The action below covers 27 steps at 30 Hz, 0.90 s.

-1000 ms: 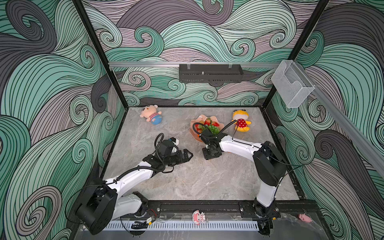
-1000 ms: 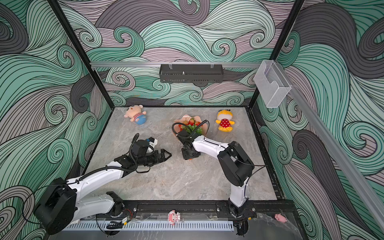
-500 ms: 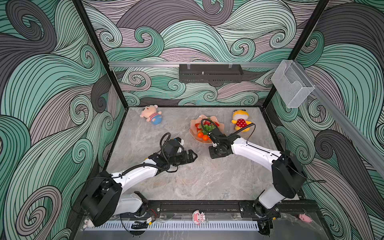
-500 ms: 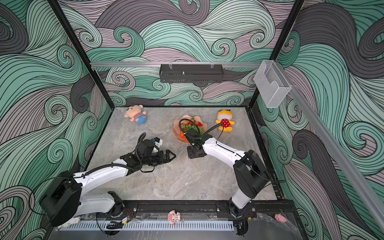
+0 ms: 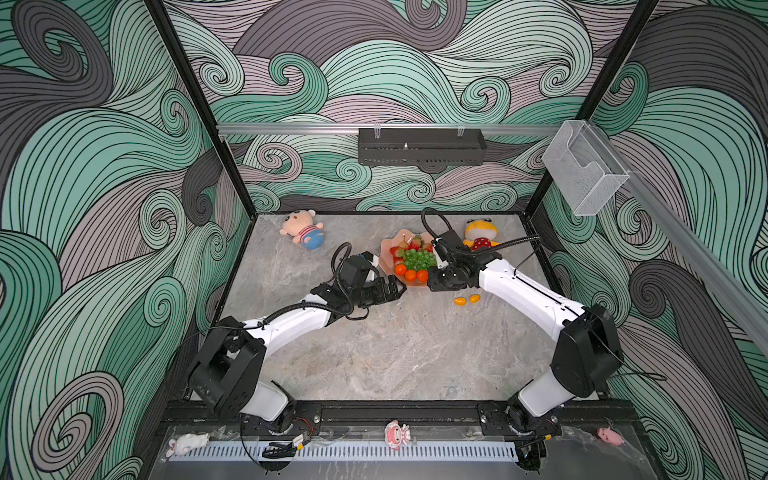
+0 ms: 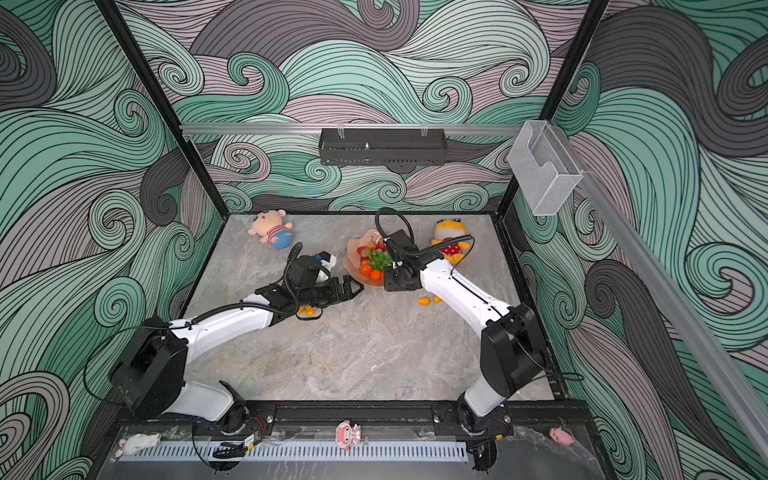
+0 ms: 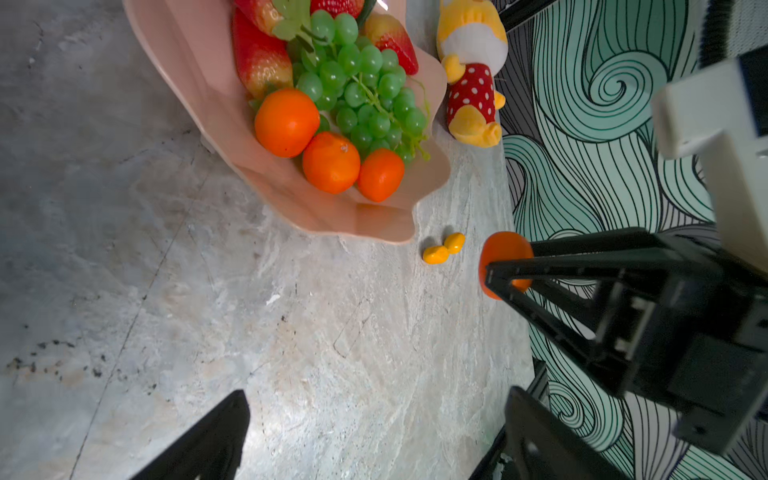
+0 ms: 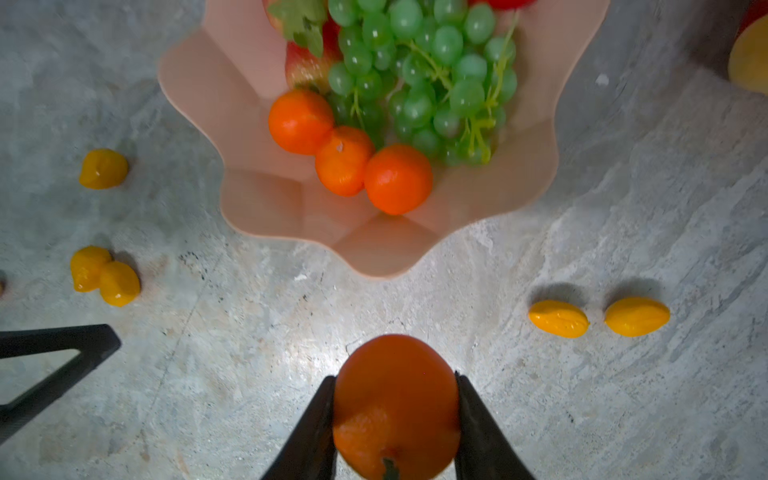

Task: Place and organize the fake fruits in the fruit bowl
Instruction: 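Lift the tangerine with the right gripper and carry it over the bowl, then lower the tangerine beside the others in the bowl and open the right gripper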

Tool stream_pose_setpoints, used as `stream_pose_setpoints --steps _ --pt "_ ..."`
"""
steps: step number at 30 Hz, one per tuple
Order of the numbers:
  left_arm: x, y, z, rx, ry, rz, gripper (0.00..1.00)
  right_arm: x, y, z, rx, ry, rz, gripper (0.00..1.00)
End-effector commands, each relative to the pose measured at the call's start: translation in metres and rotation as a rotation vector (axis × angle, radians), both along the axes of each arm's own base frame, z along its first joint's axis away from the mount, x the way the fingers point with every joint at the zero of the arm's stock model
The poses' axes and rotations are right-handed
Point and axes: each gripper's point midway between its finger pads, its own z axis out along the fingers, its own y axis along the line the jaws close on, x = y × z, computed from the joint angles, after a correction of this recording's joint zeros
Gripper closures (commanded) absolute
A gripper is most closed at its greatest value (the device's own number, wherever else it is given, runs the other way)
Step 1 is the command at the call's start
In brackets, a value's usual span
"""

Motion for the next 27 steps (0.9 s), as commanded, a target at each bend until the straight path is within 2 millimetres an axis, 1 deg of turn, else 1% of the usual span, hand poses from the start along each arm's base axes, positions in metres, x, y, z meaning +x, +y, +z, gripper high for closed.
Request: stream_pose_setpoints --steps 1,5,12,18,27 --pt "0.018 -0.003 0.012 -0.021 -0.038 -0.002 0.01 0.011 0.003 -0.004 -0.024 0.02 0.027 0.63" --pt "0.033 0.003 0.012 -0.03 -0.037 0.02 0.01 0.027 0.016 -0.011 -0.023 0.039 0.052 0.63" --pt "0.054 0.014 0.011 -0.051 -0.031 0.054 0.01 0.046 0.032 -0.021 -0.028 0.064 0.083 0.62" --pt "0.061 0.016 0.007 -0.051 -0.025 0.055 0.01 0.048 0.048 -0.032 -0.026 0.095 0.121 0.62" --pt "0.061 0.019 0.004 -0.049 -0.017 0.061 0.02 0.05 0.057 -0.052 -0.046 0.129 0.136 0.61"
